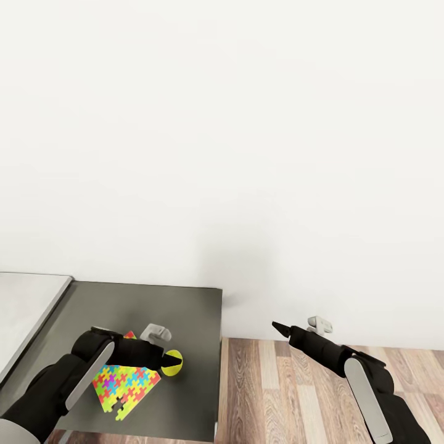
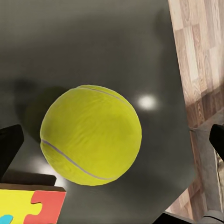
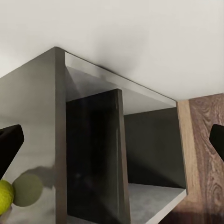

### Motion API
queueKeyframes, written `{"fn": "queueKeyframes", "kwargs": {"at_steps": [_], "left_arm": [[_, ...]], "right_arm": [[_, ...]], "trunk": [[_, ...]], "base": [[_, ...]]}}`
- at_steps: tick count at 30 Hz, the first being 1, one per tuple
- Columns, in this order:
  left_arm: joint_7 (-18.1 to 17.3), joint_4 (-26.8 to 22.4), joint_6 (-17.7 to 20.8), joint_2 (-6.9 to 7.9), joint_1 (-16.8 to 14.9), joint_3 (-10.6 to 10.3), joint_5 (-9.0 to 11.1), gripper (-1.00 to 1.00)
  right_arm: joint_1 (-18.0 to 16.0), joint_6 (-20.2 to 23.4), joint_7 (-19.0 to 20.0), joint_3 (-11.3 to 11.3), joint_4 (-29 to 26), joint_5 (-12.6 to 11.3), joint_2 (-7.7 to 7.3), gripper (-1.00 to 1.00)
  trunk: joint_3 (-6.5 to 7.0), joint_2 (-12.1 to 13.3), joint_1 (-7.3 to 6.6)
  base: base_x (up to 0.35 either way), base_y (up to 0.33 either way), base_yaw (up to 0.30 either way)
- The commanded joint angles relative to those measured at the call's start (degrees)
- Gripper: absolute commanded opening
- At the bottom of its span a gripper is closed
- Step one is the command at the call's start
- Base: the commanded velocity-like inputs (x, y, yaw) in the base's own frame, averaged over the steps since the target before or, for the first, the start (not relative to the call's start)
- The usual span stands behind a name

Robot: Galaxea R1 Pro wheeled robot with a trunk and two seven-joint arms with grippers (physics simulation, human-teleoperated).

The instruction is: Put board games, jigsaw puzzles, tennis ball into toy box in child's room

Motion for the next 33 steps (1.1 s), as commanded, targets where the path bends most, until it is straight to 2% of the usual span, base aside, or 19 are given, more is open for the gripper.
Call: {"fn": "queueKeyframes", "kwargs": {"at_steps": [1, 33], "left_arm": [[-0.09, -0.04, 0.26, 0.04, -0.04, -0.07, 0.04, 1.0], [-0.09, -0.04, 0.25, 0.04, -0.05, -0.05, 0.04, 1.0]], "right_arm": [[-0.05, 0.3, 0.32, -0.1, -0.05, 0.18, 0.01, 1.0], [-0.01, 0.24, 0.32, -0.03, -0.04, 0.18, 0.09, 1.0]], "trunk": [[-0.11, -0.1, 0.03], [-2.06, -0.1, 0.03]], "base": [[0.0, 0.0, 0.0], [0.0, 0.0, 0.0]]}}
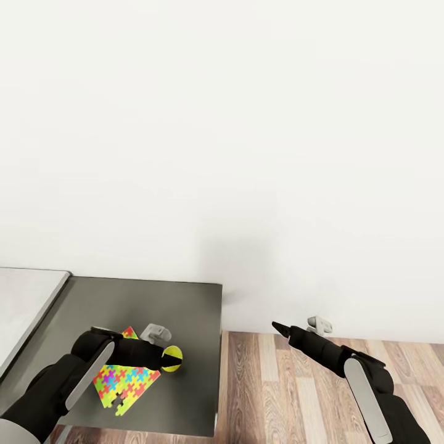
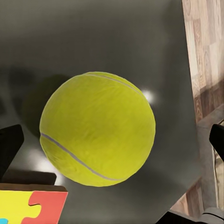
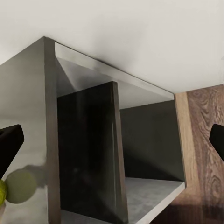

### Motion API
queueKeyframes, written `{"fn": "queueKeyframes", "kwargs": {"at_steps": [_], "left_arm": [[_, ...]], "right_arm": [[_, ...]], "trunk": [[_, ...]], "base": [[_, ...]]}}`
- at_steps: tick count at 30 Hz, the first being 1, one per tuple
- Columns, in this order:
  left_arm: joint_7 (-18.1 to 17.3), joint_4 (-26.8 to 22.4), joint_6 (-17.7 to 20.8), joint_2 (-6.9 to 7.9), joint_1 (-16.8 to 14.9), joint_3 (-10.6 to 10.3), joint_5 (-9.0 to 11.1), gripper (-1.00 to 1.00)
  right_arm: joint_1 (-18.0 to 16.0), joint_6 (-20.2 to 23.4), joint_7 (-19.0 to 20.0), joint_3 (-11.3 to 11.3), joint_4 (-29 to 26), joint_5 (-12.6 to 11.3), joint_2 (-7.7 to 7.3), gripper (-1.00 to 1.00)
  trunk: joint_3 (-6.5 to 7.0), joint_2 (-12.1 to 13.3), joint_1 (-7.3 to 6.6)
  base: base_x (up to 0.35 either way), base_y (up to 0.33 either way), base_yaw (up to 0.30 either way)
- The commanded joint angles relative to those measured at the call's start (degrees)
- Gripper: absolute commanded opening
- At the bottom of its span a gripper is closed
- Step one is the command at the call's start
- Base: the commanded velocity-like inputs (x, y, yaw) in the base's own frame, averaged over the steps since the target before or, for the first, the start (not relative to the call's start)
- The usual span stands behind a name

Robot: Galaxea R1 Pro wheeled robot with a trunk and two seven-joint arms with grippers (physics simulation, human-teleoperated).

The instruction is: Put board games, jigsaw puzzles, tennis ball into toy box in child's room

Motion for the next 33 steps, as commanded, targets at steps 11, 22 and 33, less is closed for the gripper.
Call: {"fn": "queueKeyframes", "kwargs": {"at_steps": [11, 22, 33], "left_arm": [[-0.08, -0.04, 0.26, 0.04, -0.06, 0.07, 0.05, 1.0], [-0.08, -0.04, 0.26, 0.04, -0.05, 0.09, 0.05, 1.0], [-0.08, -0.04, 0.26, 0.04, -0.05, 0.09, 0.05, 1.0]], "right_arm": [[-0.05, 0.31, 0.32, -0.08, -0.08, 0.17, 0.01, 1.0], [-0.04, 0.31, 0.32, 0.66, -0.07, 0.2, 0.01, 1.0], [-0.06, 0.14, 0.32, 2.01, -0.11, 0.26, -0.01, 1.0]], "trunk": [[-0.16, -0.1, 0.03], [-0.62, -0.1, 0.03], [-0.79, -0.1, 0.03]], "base": [[0.0, 0.0, 0.0], [0.0, 0.0, 0.0], [0.0, 0.0, 0.0]]}}
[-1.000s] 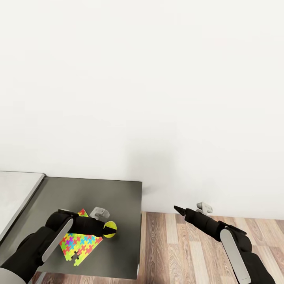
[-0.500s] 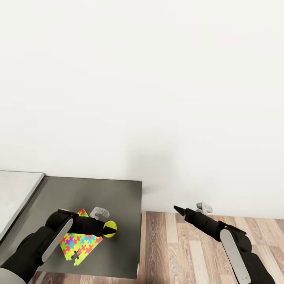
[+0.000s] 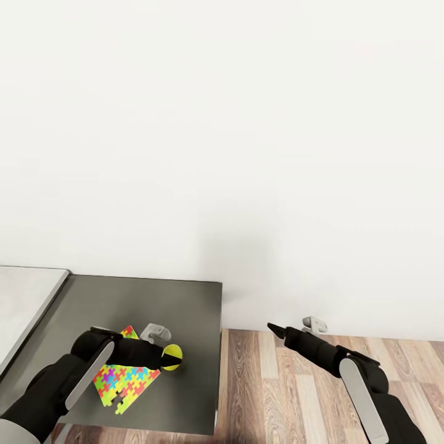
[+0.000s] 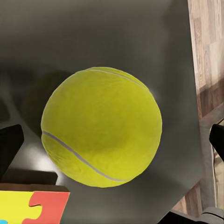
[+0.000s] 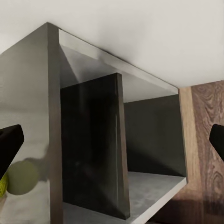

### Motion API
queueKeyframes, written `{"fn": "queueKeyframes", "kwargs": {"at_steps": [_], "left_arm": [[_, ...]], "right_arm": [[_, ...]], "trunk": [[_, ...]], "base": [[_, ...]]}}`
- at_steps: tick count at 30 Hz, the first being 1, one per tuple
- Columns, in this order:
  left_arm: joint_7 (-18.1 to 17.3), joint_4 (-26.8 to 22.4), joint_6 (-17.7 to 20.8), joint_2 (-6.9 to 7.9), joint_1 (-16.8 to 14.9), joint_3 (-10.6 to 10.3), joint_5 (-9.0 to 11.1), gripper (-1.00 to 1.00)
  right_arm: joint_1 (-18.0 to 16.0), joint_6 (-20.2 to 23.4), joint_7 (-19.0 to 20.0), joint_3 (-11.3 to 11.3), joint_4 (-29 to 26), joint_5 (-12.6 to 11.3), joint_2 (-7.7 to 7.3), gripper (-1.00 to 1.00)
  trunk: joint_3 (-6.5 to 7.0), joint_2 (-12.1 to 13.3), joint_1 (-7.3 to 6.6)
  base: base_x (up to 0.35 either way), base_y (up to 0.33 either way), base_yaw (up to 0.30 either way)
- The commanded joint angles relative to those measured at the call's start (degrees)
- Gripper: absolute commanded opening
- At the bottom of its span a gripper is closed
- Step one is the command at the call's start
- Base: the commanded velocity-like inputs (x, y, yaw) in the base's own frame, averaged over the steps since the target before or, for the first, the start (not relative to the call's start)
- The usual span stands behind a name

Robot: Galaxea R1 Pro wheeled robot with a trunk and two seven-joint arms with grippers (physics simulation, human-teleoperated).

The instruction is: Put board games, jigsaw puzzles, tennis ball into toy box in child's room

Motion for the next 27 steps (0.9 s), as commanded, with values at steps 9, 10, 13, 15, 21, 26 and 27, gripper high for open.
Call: {"fn": "queueKeyframes", "kwargs": {"at_steps": [9, 10, 13, 15, 21, 26, 27], "left_arm": [[-0.1, -0.04, 0.26, 0.04, -0.05, 0.06, 0.06, 1.0], [-0.12, -0.04, 0.26, 0.04, -0.05, 0.08, 0.08, -1.0], [-0.15, -0.04, 0.26, 0.04, -0.06, 0.16, 0.08, -1.0], [-0.15, -0.04, 0.26, 0.04, -0.06, 0.18, 0.11, -1.0], [-0.14, -0.01, 0.26, 0.04, -0.04, 0.2, 0.13, -1.0], [-0.13, 0.03, 0.26, 0.04, -0.04, 0.2, 0.13, -1.0], [-0.13, 0.04, 0.26, 0.04, -0.05, 0.2, 0.13, -1.0]], "right_arm": [[-0.05, -0.01, 0.31, 0.01, 0.01, 0.14, -0.01, 1.0], [-0.06, -0.02, 0.31, 0.01, 0.02, 0.14, -0.01, 1.0], [-0.04, -0.04, 0.31, 0.02, 0.04, 0.13, -0.01, 1.0], [-0.04, -0.04, 0.31, 0.02, 0.04, 0.12, -0.01, 1.0], [-0.03, -0.04, 0.31, 0.02, 0.05, 0.1, 0.02, 1.0], [-0.07, -0.05, 0.31, 0.02, 0.05, 0.11, -0.02, 1.0], [-0.05, -0.05, 0.31, 0.02, 0.05, 0.13, 0.0, 1.0]], "trunk": [[-0.1, -0.1, 0.03], [-0.1, -0.1, 0.03], [-0.1, -0.1, 0.03], [-0.1, -0.1, 0.03], [-0.1, -0.1, 0.03], [-0.1, -0.1, 0.03], [-0.1, -0.1, 0.03]], "base": [[0.0, 0.0, 0.0], [0.0, 0.0, 0.0], [0.0, 0.0, 0.0], [0.0, 0.0, 0.0], [0.0, 0.0, 0.0], [0.0, 0.0, 0.0], [0.0, 0.0, 0.0]]}}
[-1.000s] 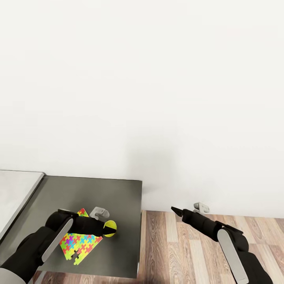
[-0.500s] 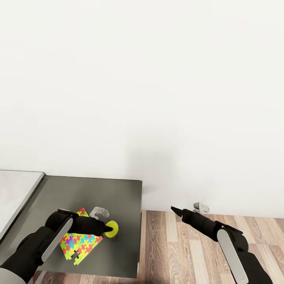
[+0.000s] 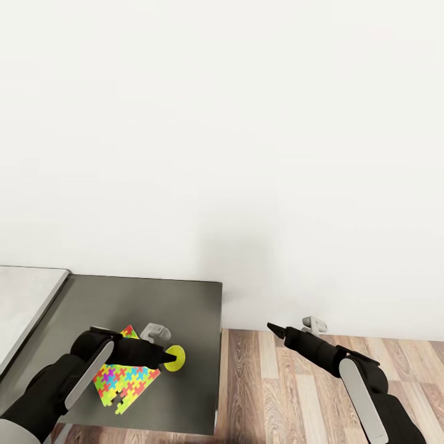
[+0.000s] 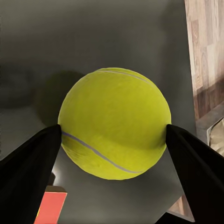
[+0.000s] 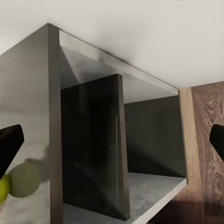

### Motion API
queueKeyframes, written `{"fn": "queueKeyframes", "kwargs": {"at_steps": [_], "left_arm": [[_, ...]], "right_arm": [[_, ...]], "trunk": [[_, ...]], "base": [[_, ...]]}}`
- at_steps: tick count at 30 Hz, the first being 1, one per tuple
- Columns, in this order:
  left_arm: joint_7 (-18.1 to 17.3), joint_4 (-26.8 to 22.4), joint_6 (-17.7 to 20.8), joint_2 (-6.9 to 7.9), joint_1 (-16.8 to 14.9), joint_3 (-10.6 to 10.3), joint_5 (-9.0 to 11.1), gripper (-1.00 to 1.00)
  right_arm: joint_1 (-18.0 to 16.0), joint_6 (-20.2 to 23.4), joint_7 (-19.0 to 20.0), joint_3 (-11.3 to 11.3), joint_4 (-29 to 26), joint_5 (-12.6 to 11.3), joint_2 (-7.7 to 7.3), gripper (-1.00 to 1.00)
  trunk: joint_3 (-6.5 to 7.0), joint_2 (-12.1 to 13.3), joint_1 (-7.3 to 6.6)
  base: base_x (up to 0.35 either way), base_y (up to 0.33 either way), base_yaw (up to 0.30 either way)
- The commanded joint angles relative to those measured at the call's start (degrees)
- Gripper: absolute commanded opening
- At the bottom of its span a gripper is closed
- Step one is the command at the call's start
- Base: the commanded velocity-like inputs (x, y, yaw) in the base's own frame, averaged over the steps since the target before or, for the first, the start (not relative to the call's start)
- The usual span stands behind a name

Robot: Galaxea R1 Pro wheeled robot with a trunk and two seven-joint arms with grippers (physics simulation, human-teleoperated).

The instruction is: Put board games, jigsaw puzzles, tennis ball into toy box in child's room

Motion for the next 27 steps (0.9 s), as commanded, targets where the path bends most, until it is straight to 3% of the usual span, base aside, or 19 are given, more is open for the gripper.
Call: {"fn": "queueKeyframes", "kwargs": {"at_steps": [1, 15, 27], "left_arm": [[-0.14, -0.02, 0.05, 0.04, -0.04, -0.06, -0.6, -1.0], [-0.16, -0.02, 0.05, 0.04, -0.05, -0.03, -0.6, -1.0], [-0.44, -0.36, 0.13, 0.25, -0.05, 0.05, -0.34, -1.0]], "right_arm": [[-0.03, 0.31, 0.31, -0.09, -0.04, 0.17, 0.02, 1.0], [-0.02, 0.3, 0.31, -0.09, -0.05, 0.16, 0.0, 1.0], [-0.03, 0.23, 0.31, -0.07, -0.12, 0.19, -0.04, 1.0]], "trunk": [[-0.09, -0.09, 0.04], [-0.07, -0.09, 0.04], [0.8, -0.09, 0.04]], "base": [[0.0, 0.0, 0.0], [0.0, 0.0, 0.0], [0.0, 0.0, 0.0]]}}
